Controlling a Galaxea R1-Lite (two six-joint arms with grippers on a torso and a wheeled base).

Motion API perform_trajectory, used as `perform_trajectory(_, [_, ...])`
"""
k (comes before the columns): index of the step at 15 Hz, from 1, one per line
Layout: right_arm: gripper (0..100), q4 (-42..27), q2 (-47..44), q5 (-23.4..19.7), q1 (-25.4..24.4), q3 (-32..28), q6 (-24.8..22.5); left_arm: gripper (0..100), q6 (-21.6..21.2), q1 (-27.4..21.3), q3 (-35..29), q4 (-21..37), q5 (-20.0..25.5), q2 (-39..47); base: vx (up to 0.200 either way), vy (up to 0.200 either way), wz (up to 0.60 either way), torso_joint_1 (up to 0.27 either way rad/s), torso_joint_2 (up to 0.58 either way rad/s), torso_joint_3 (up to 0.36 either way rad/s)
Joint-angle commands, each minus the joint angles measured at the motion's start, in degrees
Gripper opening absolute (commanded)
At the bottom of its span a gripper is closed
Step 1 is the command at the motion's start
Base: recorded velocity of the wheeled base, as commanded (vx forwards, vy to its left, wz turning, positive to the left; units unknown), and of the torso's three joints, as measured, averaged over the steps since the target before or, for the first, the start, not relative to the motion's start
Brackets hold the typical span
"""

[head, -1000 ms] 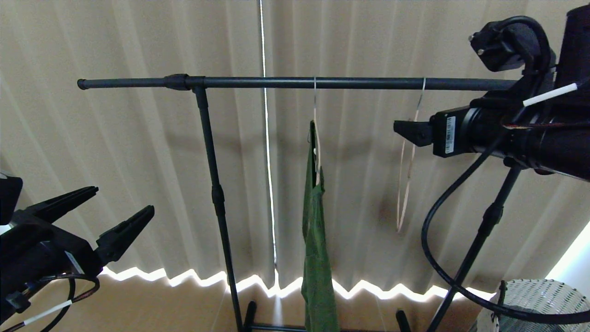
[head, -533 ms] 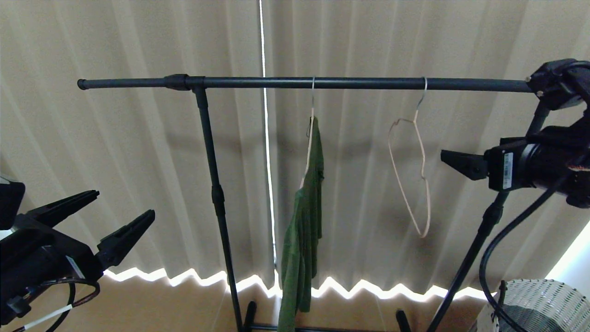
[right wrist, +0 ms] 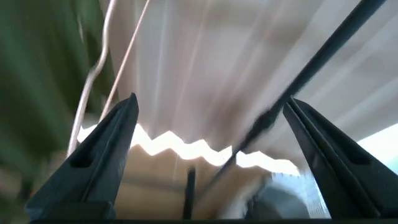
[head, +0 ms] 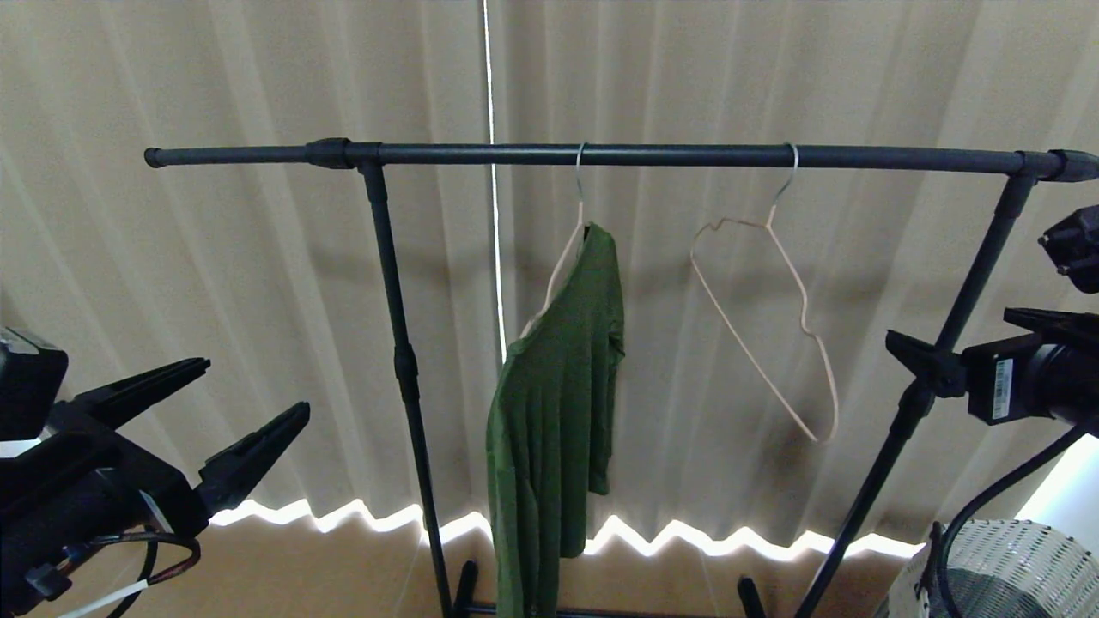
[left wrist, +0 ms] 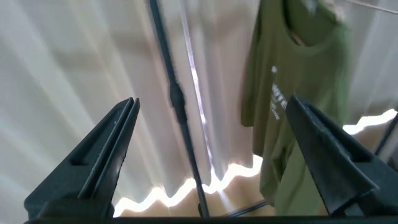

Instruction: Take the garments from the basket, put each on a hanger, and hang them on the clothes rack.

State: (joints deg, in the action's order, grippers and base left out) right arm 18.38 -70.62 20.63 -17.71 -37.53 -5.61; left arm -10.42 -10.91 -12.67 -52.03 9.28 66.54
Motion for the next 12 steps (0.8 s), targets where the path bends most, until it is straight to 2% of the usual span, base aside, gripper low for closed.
perform_trajectory(1, [100, 11.2, -0.5, 0.0, 0.3, 10.5, -3.4, 100, -0.4, -0.2, 0.0, -0.1, 0.0, 0.4, 0.0, 0.0, 0.0, 0.0, 0.0, 0.0])
perform_trajectory(4, [100, 21.3, -1.1, -0.2, 1.8, 16.7, -4.5, 100, -0.4, 0.1, -0.1, 0.0, -0.1, 1.3, 0.0, 0.0, 0.0, 0.0, 0.0, 0.0])
perform_trajectory(8, [100, 22.9, -1.9, -0.3, 2.5, 21.6, -2.5, 100, -0.7, 0.6, 0.2, -0.1, -0.2, 1.5, 0.0, 0.0, 0.0, 0.0, 0.0, 0.0])
perform_trajectory(12, [100, 23.0, -1.5, -0.3, 2.5, 25.9, -1.6, 100, -1.1, 4.2, 0.2, -0.3, -0.2, 1.2, 0.0, 0.0, 0.0, 0.0, 0.0, 0.0])
